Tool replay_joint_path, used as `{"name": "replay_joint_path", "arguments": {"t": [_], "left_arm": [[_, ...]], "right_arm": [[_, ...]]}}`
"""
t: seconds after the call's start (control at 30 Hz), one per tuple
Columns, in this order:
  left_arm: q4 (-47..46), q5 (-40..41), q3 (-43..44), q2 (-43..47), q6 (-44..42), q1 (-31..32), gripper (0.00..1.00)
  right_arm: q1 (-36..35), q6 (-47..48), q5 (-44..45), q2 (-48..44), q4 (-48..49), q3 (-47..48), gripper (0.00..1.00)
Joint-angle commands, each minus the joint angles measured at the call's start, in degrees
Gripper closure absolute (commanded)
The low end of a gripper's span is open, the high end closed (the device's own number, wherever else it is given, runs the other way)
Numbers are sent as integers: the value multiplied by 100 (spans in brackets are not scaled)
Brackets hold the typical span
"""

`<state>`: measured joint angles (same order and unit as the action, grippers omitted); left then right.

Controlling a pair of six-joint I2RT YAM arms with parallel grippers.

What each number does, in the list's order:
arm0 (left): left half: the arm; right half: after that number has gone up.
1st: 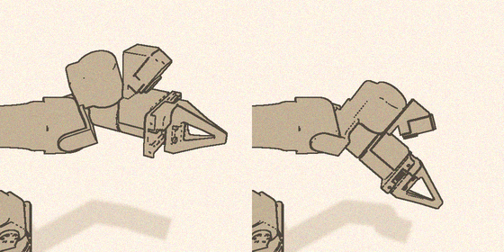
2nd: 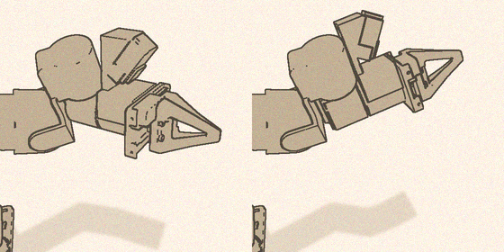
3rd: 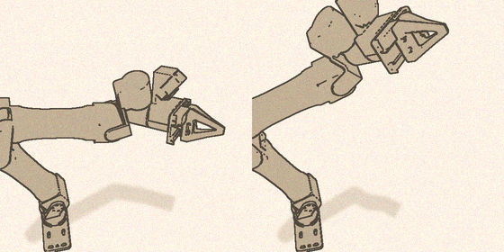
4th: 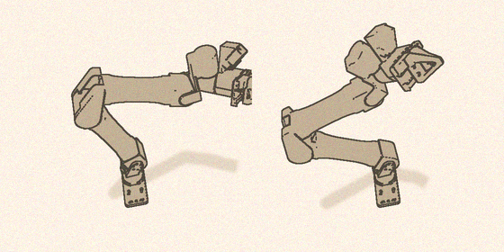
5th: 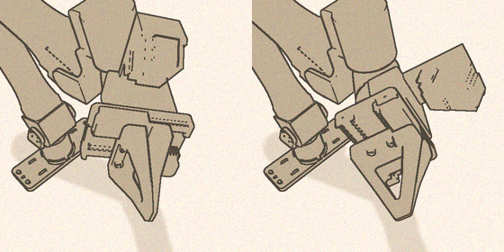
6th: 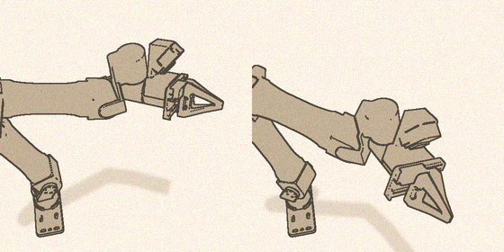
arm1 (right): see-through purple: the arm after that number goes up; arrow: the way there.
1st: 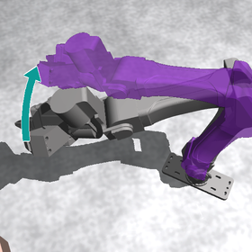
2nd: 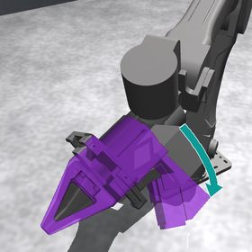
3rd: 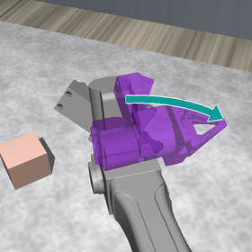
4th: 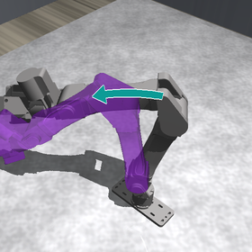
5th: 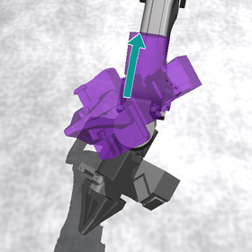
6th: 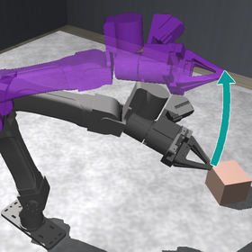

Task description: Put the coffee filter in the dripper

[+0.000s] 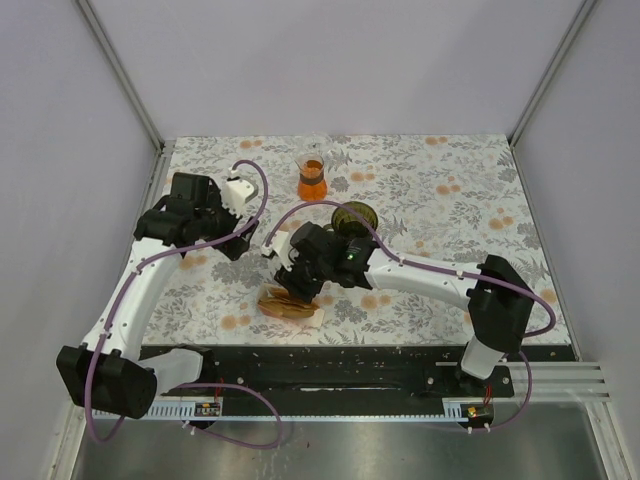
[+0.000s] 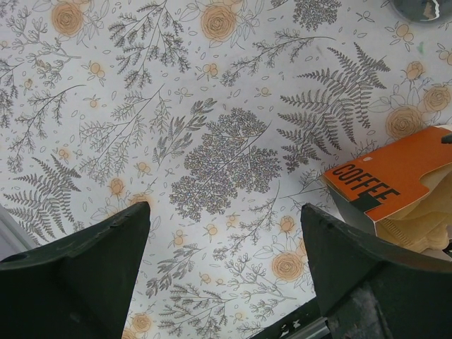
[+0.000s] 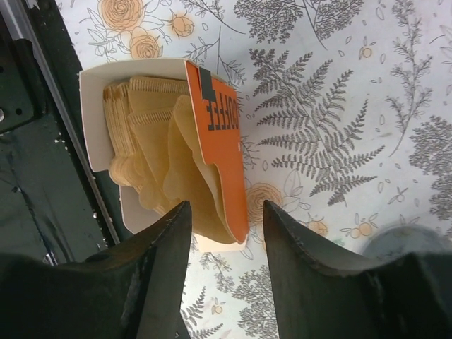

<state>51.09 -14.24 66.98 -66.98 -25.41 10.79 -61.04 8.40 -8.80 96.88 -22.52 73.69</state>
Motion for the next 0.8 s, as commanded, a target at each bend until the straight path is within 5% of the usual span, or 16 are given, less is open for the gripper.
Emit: {"name": "replay_joint_path", "arguments": {"t": [0.0, 0.53, 0.77], "left_arm": [[-240, 79, -1, 185, 98, -59, 9], [-187, 9, 26, 203, 80, -68, 9], [-152, 0, 61, 220, 54, -68, 9]], "right_arm": [[-110, -418, 35, 50, 257, 75, 50], [-119, -559, 80, 305, 231, 172, 60], [-119, -577, 124, 472, 152, 365, 76]]}}
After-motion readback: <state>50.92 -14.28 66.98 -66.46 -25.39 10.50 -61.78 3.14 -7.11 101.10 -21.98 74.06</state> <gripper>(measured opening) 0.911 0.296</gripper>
